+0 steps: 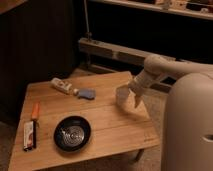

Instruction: Place the ceramic cup in the ceramic bowl

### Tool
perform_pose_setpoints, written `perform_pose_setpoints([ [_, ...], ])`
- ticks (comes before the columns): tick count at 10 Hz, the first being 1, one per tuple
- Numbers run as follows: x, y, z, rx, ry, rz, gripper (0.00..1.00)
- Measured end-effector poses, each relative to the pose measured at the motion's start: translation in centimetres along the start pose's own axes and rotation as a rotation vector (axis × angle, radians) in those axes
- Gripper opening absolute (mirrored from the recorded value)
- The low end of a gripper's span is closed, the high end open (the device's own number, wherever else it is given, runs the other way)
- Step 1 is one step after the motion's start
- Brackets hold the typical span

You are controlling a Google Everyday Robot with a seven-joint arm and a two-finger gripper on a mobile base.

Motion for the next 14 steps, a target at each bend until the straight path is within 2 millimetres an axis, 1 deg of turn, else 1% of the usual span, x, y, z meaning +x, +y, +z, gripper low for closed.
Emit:
perform_pose_setpoints([
  [2,0.1,0.3,0.1,-0.002,-0.001,-0.005,0.80],
  [7,0.0,0.3,0.0,-0.007,-0.003,-0.004,0.80],
  [10,-1.8,0.5,-0.4,-0.037,-0.020,-0.001,0.80],
  [14,-2.5,0.8,0.3,-0.025,-0.077,-0.017,0.80],
])
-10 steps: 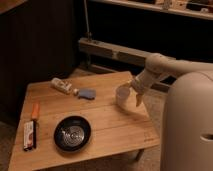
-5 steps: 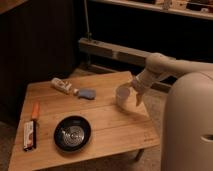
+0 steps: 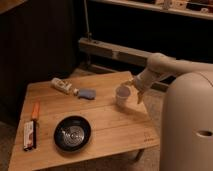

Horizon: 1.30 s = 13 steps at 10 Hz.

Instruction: Place the ceramic cup in the ceramic bowl

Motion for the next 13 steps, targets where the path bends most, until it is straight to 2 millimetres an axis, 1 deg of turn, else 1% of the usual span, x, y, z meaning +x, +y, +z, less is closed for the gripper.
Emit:
perform_pose_setpoints([
  [2,0.2,0.1,0.4,0.013,-0.030,-0.027,0.80],
  [3,0.4,0.1,0.8,0.020,-0.039,-0.041,0.76],
  [4,0.5,-0.1,1.1,0.029,-0.044,-0.047,0.67],
  [5,0.5,-0.3,1.8,0.041,-0.046,-0.050,0.55],
  [6,0.5,-0.5,2.5,0.052,-0.045,-0.051,0.51],
  [11,0.5,-0.5,4.9,0.096,-0.037,-0.051,0.49],
  [13,0.7,-0.3,6.1,0.117,-0.028,-0.059,0.34],
])
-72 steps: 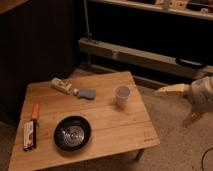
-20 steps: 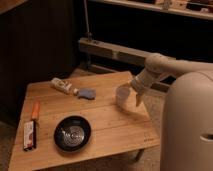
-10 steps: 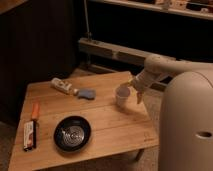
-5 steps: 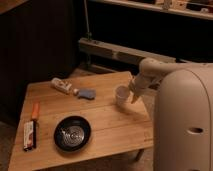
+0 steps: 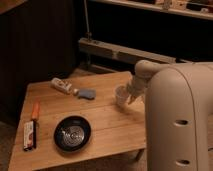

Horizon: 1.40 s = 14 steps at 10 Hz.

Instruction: Place the ceramic cup in the ceramic bowl

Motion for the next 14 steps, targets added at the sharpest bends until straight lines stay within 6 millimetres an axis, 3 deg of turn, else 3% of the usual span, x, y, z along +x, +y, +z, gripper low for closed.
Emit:
perform_pose_setpoints([
  [1,0.0,-0.1,0.4,0.007,0.003,-0.003,0.22],
  [2,0.1,0.0,0.6,0.011,0.004,-0.007,0.17],
  [5,0.6,0.0,0.0,-0.025,0.027,-0.029,0.17],
  [8,3.2,0.2,-3.9,-0.108,0.032,-0.102,0.17],
  [9,5.5,0.5,-7.1,-0.148,0.037,-0.165,0.17],
  [11,10.1,0.4,-10.7,-0.186,0.065,-0.275,0.17],
  [12,13.7,0.4,-12.3,-0.208,0.084,-0.362,0.17],
  [14,18.6,0.5,-13.8,-0.228,0.115,-0.499,0.17],
])
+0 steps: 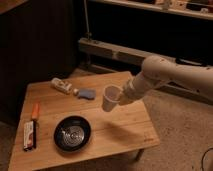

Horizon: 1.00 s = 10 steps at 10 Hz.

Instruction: Place the ceramic cup in the ceramic bowl

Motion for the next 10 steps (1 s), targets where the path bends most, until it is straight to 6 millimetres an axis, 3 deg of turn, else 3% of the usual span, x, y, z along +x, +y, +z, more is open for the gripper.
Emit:
perform_pose_setpoints([
  [1,2.1,1.3,-0.2,-0.006,0.025,-0.072,0.17],
  [2,2.6,1.6,-0.1,-0.007,0.031,-0.087,0.17],
  [8,2.6,1.8,0.0,-0.011,0.036,-0.096,0.17],
  [10,4.0,4.3,0.3,-0.035,0.058,-0.178,0.17],
])
